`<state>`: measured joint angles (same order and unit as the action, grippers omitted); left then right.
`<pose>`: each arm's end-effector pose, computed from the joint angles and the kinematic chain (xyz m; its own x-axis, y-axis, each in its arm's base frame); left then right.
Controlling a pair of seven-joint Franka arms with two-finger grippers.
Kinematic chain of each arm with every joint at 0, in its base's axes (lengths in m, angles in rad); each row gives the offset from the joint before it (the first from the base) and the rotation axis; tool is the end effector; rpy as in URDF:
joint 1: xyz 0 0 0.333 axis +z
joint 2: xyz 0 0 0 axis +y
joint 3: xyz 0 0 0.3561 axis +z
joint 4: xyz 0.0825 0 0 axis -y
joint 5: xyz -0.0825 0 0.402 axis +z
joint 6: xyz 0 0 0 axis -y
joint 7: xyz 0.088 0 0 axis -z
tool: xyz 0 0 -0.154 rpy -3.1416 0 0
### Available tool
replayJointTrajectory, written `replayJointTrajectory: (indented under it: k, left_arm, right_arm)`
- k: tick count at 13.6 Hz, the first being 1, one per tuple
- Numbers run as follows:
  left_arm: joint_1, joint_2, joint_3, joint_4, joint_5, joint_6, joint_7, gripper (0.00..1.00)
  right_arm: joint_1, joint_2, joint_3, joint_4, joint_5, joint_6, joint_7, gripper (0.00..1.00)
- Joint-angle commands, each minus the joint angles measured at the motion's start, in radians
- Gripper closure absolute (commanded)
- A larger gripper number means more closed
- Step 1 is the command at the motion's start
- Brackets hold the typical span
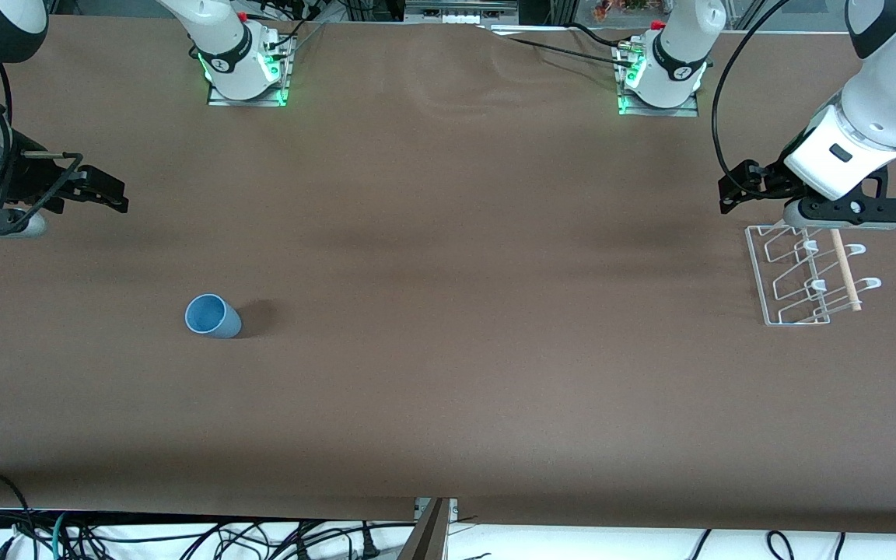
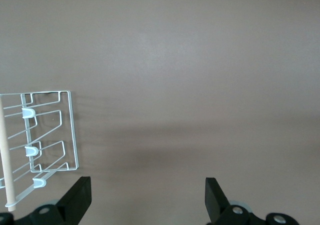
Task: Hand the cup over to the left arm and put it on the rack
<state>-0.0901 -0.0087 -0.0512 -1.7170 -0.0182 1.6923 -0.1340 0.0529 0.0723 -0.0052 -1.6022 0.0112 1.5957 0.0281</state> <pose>0.5683 -0.0836 0.5611 0.9998 -0.0051 -0.0182 -0.0048 -0.9999 0.0153 0.5912 0.0300 0.5622 0.9967 0.0192 -0.0790 0.0185 -0.9998 -0.0085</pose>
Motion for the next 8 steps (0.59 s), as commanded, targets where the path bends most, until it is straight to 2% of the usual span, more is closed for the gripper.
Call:
replayJointTrajectory:
  k: [1, 8]
  left_arm:
    - [-0.003, -0.004, -0.002, 0.014, 0.032, -0.017, -0.012, 0.0]
    - [-0.003, -0.004, -0.002, 0.014, 0.032, -0.017, -0.012, 0.0]
  right_arm:
    - [-0.015, -0.023, 0.016, -0.016, -0.014, -0.011, 0.001, 0.01]
    - [-0.012, -0.011, 0.016, 0.004, -0.014, -0.013, -0.011, 0.01]
